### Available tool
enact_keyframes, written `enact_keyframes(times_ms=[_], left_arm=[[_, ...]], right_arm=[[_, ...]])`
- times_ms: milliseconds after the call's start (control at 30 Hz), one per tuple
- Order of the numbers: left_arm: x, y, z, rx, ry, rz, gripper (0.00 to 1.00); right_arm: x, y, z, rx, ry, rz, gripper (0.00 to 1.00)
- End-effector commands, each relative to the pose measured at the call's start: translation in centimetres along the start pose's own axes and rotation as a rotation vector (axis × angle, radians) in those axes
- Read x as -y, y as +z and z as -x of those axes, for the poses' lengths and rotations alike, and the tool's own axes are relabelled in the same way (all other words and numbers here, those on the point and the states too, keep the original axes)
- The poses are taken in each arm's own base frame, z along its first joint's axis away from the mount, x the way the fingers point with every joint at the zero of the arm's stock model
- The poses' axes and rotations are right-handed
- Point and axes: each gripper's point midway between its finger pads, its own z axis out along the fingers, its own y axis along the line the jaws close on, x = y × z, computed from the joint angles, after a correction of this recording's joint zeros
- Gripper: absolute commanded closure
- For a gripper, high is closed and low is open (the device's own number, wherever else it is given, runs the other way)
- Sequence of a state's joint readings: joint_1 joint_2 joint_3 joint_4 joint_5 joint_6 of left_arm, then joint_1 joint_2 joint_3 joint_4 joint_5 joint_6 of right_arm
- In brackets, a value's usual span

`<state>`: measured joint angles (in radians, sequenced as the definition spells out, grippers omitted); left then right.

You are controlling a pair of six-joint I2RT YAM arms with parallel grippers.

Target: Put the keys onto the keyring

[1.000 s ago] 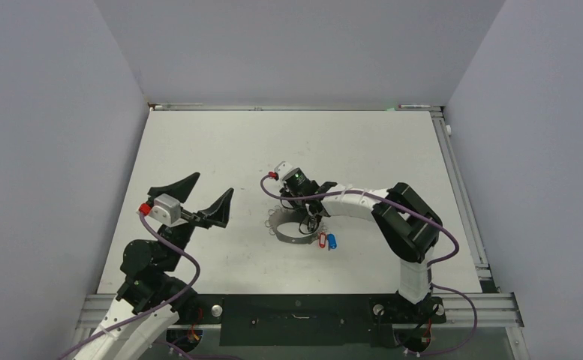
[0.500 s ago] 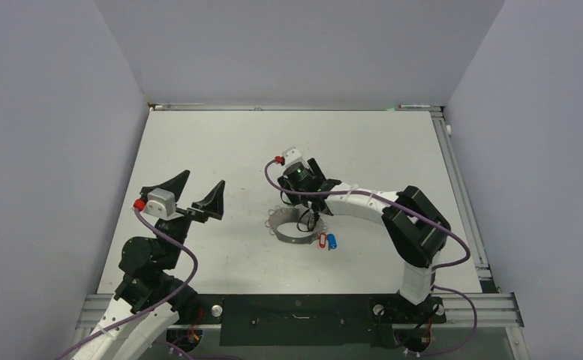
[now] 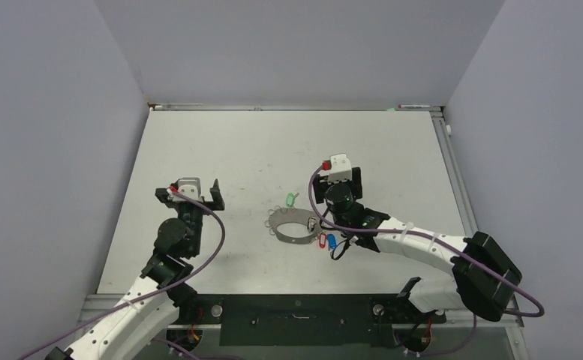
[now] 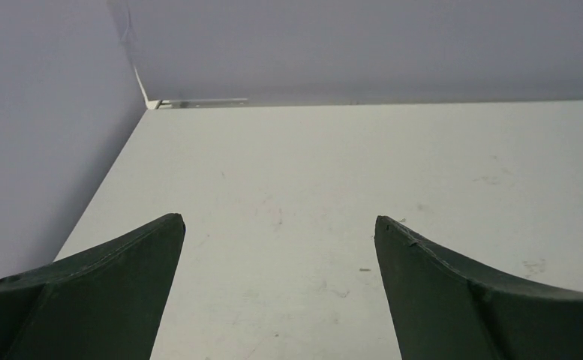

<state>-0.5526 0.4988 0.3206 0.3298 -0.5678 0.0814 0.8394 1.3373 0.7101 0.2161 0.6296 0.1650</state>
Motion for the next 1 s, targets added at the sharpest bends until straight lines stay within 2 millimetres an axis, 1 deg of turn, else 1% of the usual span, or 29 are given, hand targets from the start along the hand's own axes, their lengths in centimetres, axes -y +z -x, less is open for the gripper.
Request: enact_keyframes(times_ms=[0,100,133,167,233,300,333,400,467,500,533,600,633,700,733,767,867,900,933,967], left_arm=[[-1.2,1.2,0.0,0.035,0.004,0.081,0.04],[-0.7,2.6,-2.6,-0.044,0.017,0.074,0.04],[-0.9,3.1,-3.6,-0.070,0.006,0.085,0.04],[-1.2,3.8,-4.3,-0.081,-0.007,0.093,0.04],[-2.6,5.0,-6.3,-0.116,-0.073,0.130,0.04],[-3.8,6.1,-8.5,-0.161,-0.127,0.161,0.04],[-4.0,6.5,-10.1,-0.203,-0.127,0.157,0.04],[-4.9,7.1,-12.0,-0.244,-0.080,0.173,0.04],[-5.6,7.1,-14.0,-0.291,-0.003,0.187,0.04],[-6.0,7.1,-14.3,-0.289,0.014,0.191,0.04],[-6.4,7.1,-14.2,-0.271,0.025,0.200,0.04],[-6.4,7.3,-13.9,-0.246,-0.008,0.189,0.04],[-6.2,7.2,-14.0,-0.237,-0.028,0.169,0.04],[-4.8,7.3,-14.0,-0.203,-0.016,0.077,0.04],[-4.1,7.3,-14.4,-0.206,0.002,0.034,0.04],[-3.9,7.3,-14.9,-0.217,0.010,0.032,0.04],[-5.7,7.6,-15.5,-0.192,-0.015,0.148,0.04],[-6.1,7.6,-15.8,-0.209,-0.022,0.176,0.04],[-6.1,7.6,-16.1,-0.232,-0.032,0.182,0.04],[-6.1,7.7,-15.8,-0.219,-0.035,0.184,0.04]], right_arm=[[1.4,-1.6,3.8,0.163,0.092,-0.015,0.29],[2.2,-2.2,4.3,0.204,0.041,-0.008,0.28],[2.7,-2.4,4.3,0.219,0.018,-0.016,0.27],[3.1,-2.6,4.2,0.232,0.002,-0.027,0.25],[4.1,-3.1,4.1,0.270,-0.003,-0.045,0.19],[4.6,-3.6,4.2,0.303,0.019,-0.047,0.16],[4.8,-3.9,4.2,0.316,0.029,-0.042,0.16],[4.9,-4.3,4.4,0.337,0.033,-0.024,0.16],[5.6,-4.5,4.4,0.347,0.038,-0.041,0.15],[6.0,-4.6,4.3,0.350,0.041,-0.052,0.15],[6.2,-4.6,4.3,0.353,0.047,-0.059,0.15],[6.3,-4.6,4.2,0.355,0.064,-0.056,0.14],[6.2,-4.6,4.2,0.356,0.073,-0.049,0.14],[5.9,-4.7,4.4,0.364,0.090,-0.029,0.14],[5.9,-4.8,4.6,0.369,0.104,-0.022,0.14],[5.9,-4.9,4.7,0.372,0.125,-0.020,0.14],[5.8,-5.5,5.5,0.376,0.208,0.004,0.14],[5.5,-5.6,5.7,0.379,0.230,0.023,0.14],[5.5,-5.8,6.0,0.384,0.250,0.034,0.14],[5.4,-5.9,6.1,0.387,0.274,0.042,0.14]])
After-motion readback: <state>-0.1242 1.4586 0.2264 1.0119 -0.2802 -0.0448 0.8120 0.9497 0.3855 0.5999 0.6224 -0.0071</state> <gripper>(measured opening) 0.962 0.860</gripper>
